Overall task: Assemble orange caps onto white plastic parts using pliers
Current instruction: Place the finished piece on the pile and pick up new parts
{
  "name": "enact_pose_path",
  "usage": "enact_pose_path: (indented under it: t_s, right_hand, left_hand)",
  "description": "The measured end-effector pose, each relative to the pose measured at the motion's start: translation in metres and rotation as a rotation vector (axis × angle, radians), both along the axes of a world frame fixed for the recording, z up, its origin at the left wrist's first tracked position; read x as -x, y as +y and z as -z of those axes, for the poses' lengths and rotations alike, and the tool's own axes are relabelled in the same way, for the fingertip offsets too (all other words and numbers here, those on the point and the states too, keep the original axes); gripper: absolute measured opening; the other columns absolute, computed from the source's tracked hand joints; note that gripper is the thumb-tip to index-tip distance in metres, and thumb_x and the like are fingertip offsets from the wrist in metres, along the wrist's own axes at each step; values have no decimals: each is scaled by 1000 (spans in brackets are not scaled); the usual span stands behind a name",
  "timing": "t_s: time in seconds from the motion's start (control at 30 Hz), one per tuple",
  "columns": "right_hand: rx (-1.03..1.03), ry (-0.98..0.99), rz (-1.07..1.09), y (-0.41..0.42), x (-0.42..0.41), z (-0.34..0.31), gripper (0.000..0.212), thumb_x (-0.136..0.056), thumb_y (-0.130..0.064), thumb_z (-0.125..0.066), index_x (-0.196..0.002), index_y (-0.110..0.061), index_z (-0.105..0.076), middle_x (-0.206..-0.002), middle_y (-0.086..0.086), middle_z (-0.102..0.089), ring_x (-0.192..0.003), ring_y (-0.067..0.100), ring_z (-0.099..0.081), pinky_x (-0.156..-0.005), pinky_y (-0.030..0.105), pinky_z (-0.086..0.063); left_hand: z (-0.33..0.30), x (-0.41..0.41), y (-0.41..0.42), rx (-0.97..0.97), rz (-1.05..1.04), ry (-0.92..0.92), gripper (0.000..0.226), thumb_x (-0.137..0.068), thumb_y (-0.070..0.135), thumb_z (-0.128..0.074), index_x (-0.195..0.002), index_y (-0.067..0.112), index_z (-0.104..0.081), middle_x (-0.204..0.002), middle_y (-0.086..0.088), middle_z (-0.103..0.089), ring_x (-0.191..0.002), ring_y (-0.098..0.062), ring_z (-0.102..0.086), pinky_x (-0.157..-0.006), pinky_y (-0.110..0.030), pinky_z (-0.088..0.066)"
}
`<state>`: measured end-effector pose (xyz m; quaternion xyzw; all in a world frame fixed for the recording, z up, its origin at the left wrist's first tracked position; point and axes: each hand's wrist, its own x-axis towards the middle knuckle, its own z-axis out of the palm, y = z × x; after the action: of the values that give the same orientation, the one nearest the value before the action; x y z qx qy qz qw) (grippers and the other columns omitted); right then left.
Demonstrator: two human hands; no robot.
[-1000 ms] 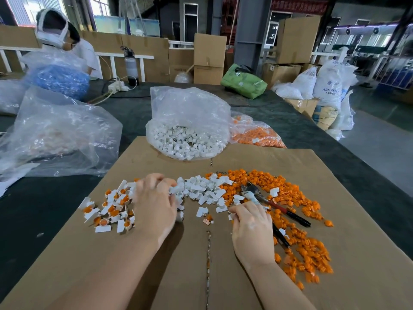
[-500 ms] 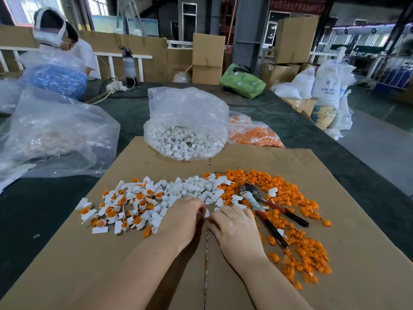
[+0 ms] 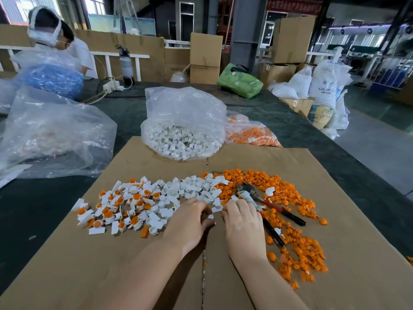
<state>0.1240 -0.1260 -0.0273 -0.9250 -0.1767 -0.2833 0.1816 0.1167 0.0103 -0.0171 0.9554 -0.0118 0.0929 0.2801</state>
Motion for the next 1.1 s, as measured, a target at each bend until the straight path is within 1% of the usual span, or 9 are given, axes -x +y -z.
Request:
enact_pose_path:
  t_s: [0.1, 0.23, 0.37, 0.5, 0.7, 0.77, 0.87, 0.97, 1.1]
  right_hand:
    - [-90, 65, -8, -2, -1, -1, 15, -78, -5, -74, -74, -11, -61, -72, 2, -59, -66, 24, -57, -61, 38, -49]
    - [-199, 133, -34, -4, 0, 0, 7, -85, -5, -66, -80, -9, -64, -73, 2, -64, -69, 24, -59, -68, 37, -48]
    - [-259, 235, -32, -6, -1, 1, 8, -92, -11, -57, -93, -11, -65, -85, -1, -67, -80, 19, -59, -76, 31, -46]
    - [-265, 247, -23, -7, -2, 1, 9, -93, -15, -55, -93, -15, -64, -89, -4, -66, -86, 16, -58, -81, 30, -40]
    - [-190, 243, 9, -6, -2, 2, 10, -92, -23, -58, -86, -16, -62, -89, -4, -65, -88, 18, -57, -83, 32, -35]
    - [-199, 220, 14, -5, -1, 1, 11, -90, -22, -61, -82, -15, -62, -86, -3, -65, -84, 20, -58, -80, 34, -35]
    - [-250, 185, -20, -5, 1, -1, 11, -88, -19, -64, -79, -14, -61, -81, -3, -64, -79, 19, -57, -76, 32, -34]
    - [-280, 168, -73, -5, 2, -3, 11, -87, -16, -65, -77, -13, -60, -78, -4, -62, -76, 17, -57, -75, 31, -35]
    - [-286, 180, -117, -6, 3, -3, 11, -88, -16, -64, -78, -14, -60, -79, -5, -61, -77, 15, -56, -76, 30, -36]
  left_hand:
    - [-1, 3, -3, 85, -33, -11, 11, -86, 20, -67, -92, 24, -58, -87, 12, -53, -81, -6, -54, -74, -22, -45]
    - [0, 8, -10, 229, -96, -41, 25, -84, 18, -69, -83, 31, -47, -79, 17, -53, -73, 1, -53, -61, -7, -40]
    - [2, 13, -15, 440, -173, -78, 14, -90, 32, -60, -79, 26, -55, -75, 9, -63, -69, -3, -57, -60, -12, -42]
    - [2, 16, -15, 556, -200, -75, 10, -88, 21, -64, -82, 25, -59, -77, 9, -64, -73, -4, -59, -63, -9, -43]
    - [5, 20, -10, 439, -171, -39, 31, -86, 18, -68, -115, 26, -62, -88, 18, -58, -82, 5, -54, -68, 2, -36]
    - [4, 18, -11, 454, -170, -19, 25, -86, 20, -67, -111, 24, -64, -83, 15, -59, -78, 3, -55, -67, 0, -37]
    - [1, 16, -15, 484, -209, -13, 3, -87, 26, -67, -89, 26, -64, -77, 14, -60, -72, 2, -54, -61, -2, -37]
    - [1, 13, -16, 520, -230, -21, 12, -88, 29, -64, -78, 27, -59, -72, 12, -60, -66, 0, -53, -57, -4, -37]
    - [3, 13, -15, 590, -228, -14, 11, -89, 29, -62, -79, 24, -60, -69, 7, -62, -67, -8, -58, -58, -11, -41]
